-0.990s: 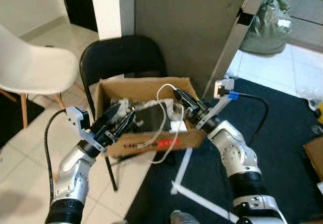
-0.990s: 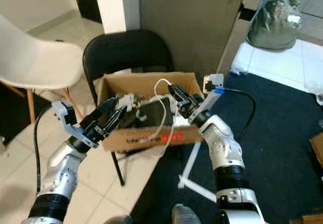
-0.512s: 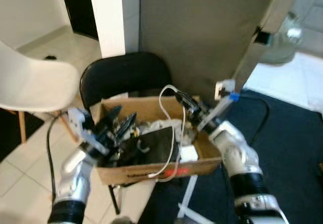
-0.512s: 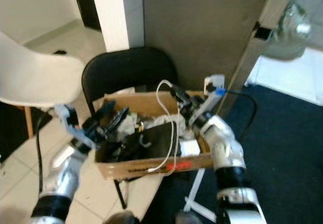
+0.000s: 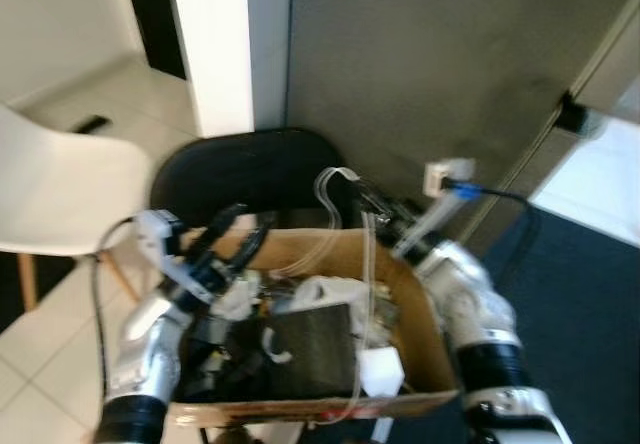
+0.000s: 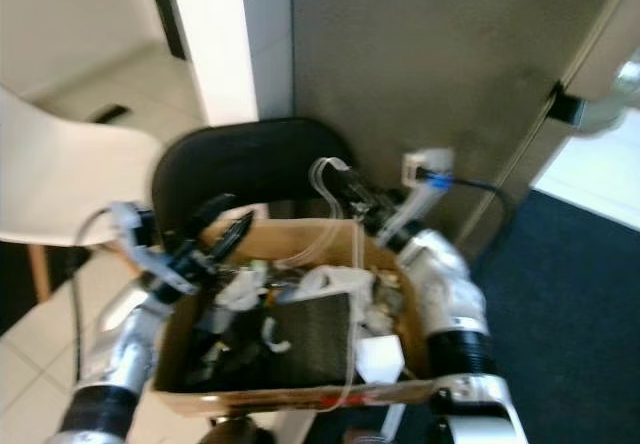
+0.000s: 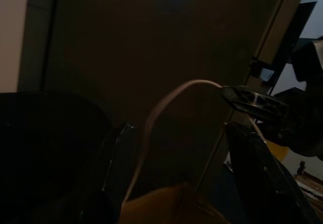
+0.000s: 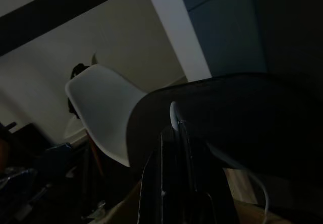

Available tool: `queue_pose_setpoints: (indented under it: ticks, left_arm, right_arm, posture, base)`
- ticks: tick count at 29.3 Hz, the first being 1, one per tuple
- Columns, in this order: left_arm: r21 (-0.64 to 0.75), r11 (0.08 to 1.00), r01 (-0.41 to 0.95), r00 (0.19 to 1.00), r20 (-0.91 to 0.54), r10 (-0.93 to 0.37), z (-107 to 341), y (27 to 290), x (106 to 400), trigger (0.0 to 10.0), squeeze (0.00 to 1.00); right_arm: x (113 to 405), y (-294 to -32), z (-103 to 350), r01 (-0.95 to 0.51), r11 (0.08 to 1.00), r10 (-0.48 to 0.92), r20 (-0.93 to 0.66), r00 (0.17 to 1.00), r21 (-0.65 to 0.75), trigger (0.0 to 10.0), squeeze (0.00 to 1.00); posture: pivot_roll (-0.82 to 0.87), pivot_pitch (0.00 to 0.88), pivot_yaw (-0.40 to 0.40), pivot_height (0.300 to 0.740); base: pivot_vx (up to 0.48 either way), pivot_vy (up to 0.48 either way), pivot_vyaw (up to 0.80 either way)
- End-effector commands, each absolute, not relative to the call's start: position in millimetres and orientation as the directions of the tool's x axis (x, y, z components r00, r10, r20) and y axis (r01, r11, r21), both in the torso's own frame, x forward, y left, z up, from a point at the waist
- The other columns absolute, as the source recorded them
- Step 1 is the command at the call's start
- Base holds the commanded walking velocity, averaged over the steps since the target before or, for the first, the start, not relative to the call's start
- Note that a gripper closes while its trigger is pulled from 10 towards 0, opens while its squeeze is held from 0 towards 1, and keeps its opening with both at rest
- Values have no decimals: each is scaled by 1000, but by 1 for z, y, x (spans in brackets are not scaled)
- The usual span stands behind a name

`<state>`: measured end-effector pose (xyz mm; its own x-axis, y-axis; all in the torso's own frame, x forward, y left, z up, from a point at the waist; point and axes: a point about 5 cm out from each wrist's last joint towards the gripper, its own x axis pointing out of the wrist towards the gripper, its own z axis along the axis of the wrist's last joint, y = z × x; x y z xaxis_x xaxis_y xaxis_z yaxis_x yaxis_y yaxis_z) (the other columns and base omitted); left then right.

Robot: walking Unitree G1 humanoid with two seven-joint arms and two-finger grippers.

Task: Picking trash to rubbish bin

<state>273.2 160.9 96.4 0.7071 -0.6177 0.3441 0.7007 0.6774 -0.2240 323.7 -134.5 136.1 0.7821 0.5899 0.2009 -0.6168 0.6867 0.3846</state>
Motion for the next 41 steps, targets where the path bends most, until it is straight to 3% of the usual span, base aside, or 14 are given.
queue_pose_setpoints:
  ticks: [1,15,20,27,33,41]
  left_arm:
    - [-226,672,705,704,332,-628,95,160,272,10000,0]
    - [-223,673,705,704,329,-629,94,161,271,10000,0]
    - [-222,672,707,703,330,-630,95,160,270,10000,0]
    - [-223,669,709,700,333,-632,95,158,270,10000,0]
    - [-225,668,710,700,336,-630,95,157,270,10000,0]
    - [-227,665,711,698,336,-632,95,159,270,10000,0]
  right_arm:
    - [323,-138,140,-627,697,598,201,776,348,10000,0]
    - [336,-153,181,-629,724,551,312,774,284,10000,0]
    - [343,-159,222,-649,718,520,428,740,252,10000,0]
    - [341,-162,297,-700,683,452,631,630,209,10000,0]
    - [338,-173,329,-707,677,400,706,585,202,10000,0]
    - [333,-183,335,-701,686,392,713,582,195,10000,0]
  posture:
    - [7,0,-27,740]
    - [16,0,-32,740]
    - [20,0,-35,740]
    - [21,0,-39,740]
    - [22,0,-40,740]
    - [18,0,-33,740]
  base:
    - [0,0,0]
    - [0,0,0]
    - [0,0,0]
    - [0,0,0]
    - [0,0,0]
    - [0,0,0]
